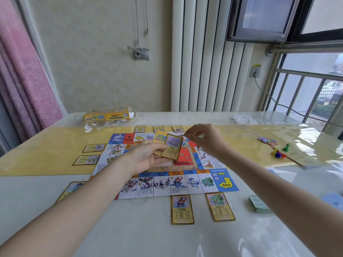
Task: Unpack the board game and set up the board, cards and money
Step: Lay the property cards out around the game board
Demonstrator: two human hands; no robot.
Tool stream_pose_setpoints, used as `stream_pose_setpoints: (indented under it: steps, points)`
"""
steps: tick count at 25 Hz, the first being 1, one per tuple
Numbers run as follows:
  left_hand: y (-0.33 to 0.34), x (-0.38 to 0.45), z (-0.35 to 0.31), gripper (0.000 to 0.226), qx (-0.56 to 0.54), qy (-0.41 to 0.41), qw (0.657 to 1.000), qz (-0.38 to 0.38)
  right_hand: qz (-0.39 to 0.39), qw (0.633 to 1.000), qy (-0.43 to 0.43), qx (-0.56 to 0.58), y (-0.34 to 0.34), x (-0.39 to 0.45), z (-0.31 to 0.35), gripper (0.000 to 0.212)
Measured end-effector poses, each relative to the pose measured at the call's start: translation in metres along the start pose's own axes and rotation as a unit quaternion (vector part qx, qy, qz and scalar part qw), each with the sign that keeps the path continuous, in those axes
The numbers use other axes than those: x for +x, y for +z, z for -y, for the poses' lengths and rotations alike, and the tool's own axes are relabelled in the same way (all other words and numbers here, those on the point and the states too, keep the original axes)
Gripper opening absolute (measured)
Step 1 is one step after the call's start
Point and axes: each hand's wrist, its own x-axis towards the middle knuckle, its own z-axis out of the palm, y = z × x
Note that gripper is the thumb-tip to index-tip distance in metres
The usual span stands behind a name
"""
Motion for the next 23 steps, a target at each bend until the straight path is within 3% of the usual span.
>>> stream_pose_setpoints:
  steps: [5, 8, 11, 15, 17, 21, 23]
  points:
    - [0.003, 0.000, -0.001, 0.007, 0.032, 0.004, 0.999, 0.016, 0.065, 0.984, 0.091, 0.137, -0.001, 0.000, 0.004, 0.019]
    - [0.003, -0.003, 0.001, 0.009, 0.103, 0.009, 0.994, 0.036, 0.114, 0.980, 0.094, 0.133, 0.000, -0.003, 0.011, 0.020]
    - [-0.003, -0.010, 0.002, 0.011, 0.126, 0.022, 0.992, 0.006, 0.185, 0.969, 0.116, 0.118, 0.004, -0.003, 0.016, 0.026]
    - [-0.022, -0.009, -0.002, 0.011, 0.101, 0.014, 0.995, -0.010, 0.136, 0.971, 0.125, 0.154, 0.015, 0.010, 0.017, 0.027]
    - [-0.030, -0.002, -0.008, 0.012, 0.105, 0.036, 0.992, -0.057, 0.169, 0.971, 0.105, 0.132, 0.021, 0.020, 0.019, 0.027]
    - [-0.048, 0.029, -0.027, 0.010, 0.177, 0.101, 0.969, -0.137, 0.166, 0.978, 0.091, 0.091, 0.040, 0.054, 0.021, 0.008]
    - [-0.056, 0.044, -0.036, 0.009, 0.217, 0.130, 0.956, -0.150, 0.161, 0.978, 0.099, 0.089, 0.050, 0.074, 0.017, 0.012]
